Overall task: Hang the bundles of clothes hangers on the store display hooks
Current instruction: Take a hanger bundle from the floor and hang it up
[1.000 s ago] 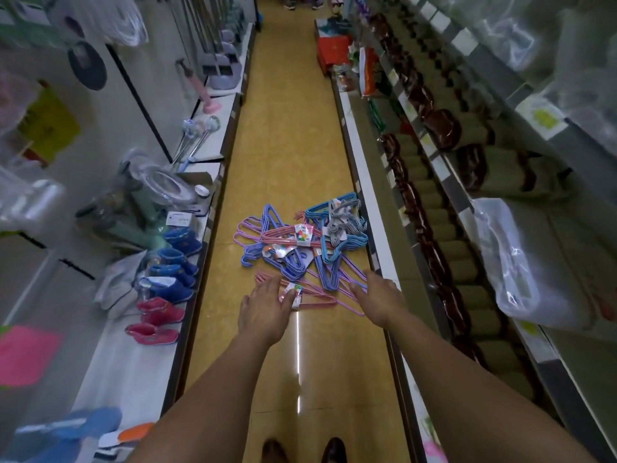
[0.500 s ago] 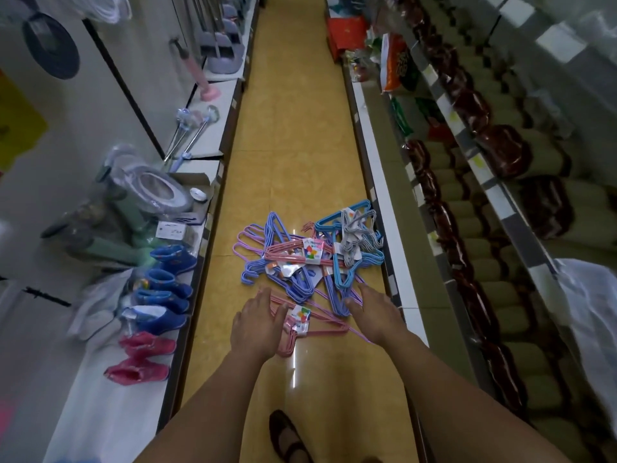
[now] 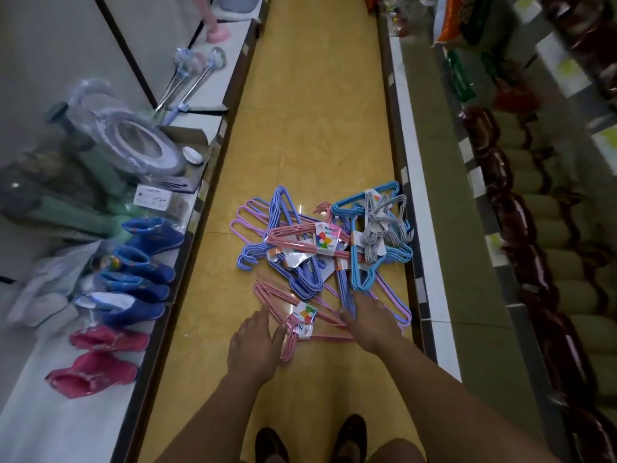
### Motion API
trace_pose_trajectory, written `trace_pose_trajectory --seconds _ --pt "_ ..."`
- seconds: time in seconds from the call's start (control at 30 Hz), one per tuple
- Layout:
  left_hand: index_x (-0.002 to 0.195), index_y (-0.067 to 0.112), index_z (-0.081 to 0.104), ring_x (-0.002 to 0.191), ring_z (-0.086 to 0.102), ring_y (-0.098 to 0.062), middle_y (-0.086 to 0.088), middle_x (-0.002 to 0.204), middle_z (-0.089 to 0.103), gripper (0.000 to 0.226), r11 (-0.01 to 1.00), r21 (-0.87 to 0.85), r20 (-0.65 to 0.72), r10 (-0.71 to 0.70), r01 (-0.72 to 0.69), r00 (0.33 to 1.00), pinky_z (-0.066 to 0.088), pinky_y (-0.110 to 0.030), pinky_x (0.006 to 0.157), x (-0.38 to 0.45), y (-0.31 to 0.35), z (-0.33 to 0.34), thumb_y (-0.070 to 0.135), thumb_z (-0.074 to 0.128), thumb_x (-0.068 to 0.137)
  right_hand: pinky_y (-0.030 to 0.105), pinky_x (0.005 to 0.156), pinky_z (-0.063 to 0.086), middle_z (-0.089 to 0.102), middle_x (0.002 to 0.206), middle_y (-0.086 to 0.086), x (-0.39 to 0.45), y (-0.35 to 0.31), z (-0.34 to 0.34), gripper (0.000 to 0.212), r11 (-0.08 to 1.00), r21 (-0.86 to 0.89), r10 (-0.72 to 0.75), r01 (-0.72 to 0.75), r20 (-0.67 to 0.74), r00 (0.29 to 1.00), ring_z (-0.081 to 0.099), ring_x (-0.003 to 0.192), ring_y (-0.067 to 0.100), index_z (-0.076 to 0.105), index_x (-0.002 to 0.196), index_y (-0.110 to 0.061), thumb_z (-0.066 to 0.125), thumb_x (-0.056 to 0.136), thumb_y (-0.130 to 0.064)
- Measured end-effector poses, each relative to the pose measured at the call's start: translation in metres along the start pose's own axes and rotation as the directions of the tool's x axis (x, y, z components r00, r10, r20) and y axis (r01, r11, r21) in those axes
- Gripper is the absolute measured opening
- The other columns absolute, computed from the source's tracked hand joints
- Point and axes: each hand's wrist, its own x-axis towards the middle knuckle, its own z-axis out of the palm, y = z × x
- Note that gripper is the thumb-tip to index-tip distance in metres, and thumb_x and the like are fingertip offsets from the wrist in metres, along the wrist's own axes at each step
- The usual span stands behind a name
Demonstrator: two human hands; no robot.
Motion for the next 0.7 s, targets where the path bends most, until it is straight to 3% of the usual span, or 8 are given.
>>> trace_pose_trajectory --seconds 0.2,0.4,0.7 --pt "0.15 0.016 0.024 0.138 0.033 -0.022 -0.006 0.152 0.034 0.064 1.0 0.016 0.042 -0.009 0.008 0.999 0.031 -0.036 0.111 0.094 -0.039 0.116 0.052 0.033 0.098 0.04 0.106 0.033 0.039 0.147 0.01 0.114 0.05 0.092 0.062 0.997 -0.071 -0.028 0.033 0.075 0.997 0.037 0.134 0.03 0.026 0.148 -0.017 0.034 0.098 -0.054" --pt "0.151 0.017 0.019 0.139 0.033 -0.023 -0.006 0.155 0.028 0.064 1.0 0.024 0.125 -0.019 0.017 0.992 0.031 -0.037 0.112 0.164 -0.074 0.225 0.047 0.038 0.098 0.039 0.104 0.04 0.044 0.144 0.009 0.198 0.096 0.183 0.061 0.995 -0.098 0.017 0.003 0.198 0.98 0.045 0.129 0.028 0.032 0.145 -0.02 0.047 0.093 -0.049" --pt "0.144 0.016 0.032 0.126 0.044 -0.026 -0.009 0.142 0.041 0.057 0.993 -0.042 0.169 -0.104 0.113 0.98 0.04 -0.038 0.102 0.224 -0.108 0.321 0.037 0.05 0.094 0.034 0.099 0.04 0.048 0.137 0.005 0.276 0.121 0.277 0.058 0.987 -0.115 -0.087 0.11 0.194 0.977 0.046 0.124 0.024 0.042 0.133 -0.019 0.061 0.083 -0.041"
